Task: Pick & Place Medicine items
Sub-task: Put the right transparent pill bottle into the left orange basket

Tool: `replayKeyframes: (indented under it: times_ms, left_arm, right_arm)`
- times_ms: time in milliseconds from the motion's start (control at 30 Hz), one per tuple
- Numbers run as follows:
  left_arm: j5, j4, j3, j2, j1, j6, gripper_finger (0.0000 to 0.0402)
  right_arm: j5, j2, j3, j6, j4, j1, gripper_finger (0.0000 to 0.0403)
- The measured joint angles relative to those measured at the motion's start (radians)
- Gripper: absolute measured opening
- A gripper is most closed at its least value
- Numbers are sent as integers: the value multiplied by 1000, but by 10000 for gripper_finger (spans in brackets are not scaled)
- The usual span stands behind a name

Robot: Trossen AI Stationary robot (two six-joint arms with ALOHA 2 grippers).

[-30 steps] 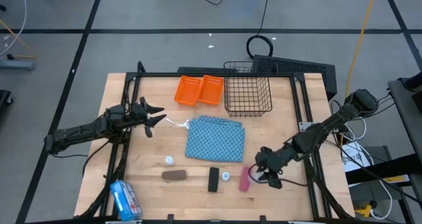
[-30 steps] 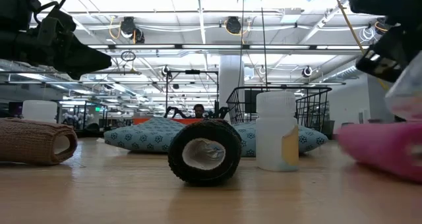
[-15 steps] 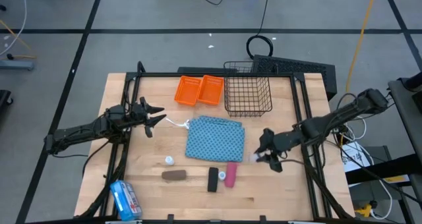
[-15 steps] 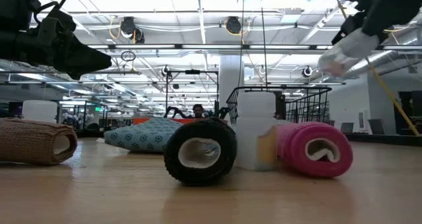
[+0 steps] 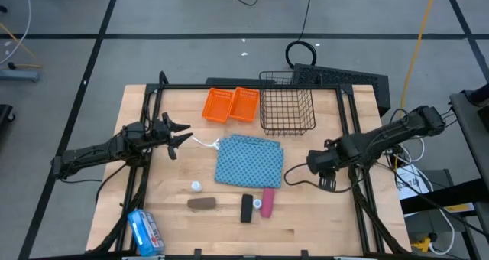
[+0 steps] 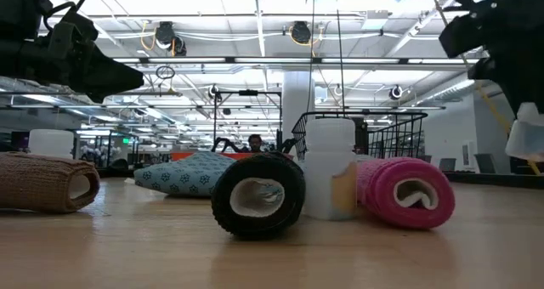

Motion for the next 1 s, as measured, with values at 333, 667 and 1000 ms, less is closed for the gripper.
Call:
replayKeyframes:
  times_ms: [333, 667, 1000]
  left_arm:
    - [0, 0, 0, 0, 0, 0, 157]
    - [0, 0, 0, 0, 0, 0, 157]
    - [0, 0, 0, 0, 0, 0, 157]
  right_arm:
    - [-15, 130, 0, -53, 33, 0, 136]
    - [-60, 186, 0, -74, 97, 0, 140]
    - [-104, 186, 0, -74, 135, 0, 147]
